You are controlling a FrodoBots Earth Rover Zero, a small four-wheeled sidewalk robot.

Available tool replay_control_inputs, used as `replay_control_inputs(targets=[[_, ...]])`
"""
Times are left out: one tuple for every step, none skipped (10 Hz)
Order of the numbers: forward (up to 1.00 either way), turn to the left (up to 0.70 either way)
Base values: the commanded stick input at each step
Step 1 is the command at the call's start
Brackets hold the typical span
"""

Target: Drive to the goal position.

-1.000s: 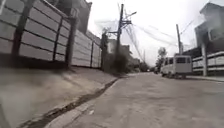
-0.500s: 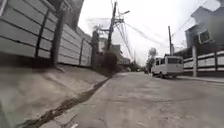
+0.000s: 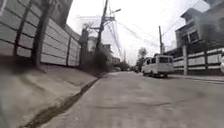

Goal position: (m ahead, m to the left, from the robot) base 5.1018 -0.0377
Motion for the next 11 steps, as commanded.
replay_control_inputs(targets=[[0.70,0.00],[0.70,0.00],[0.70,0.00],[0.70,0.00],[0.70,0.00],[0.70,-0.23],[0.70,-0.34],[0.70,-0.34],[0.70,-0.34],[0.70,-0.31],[0.70,-0.10]])
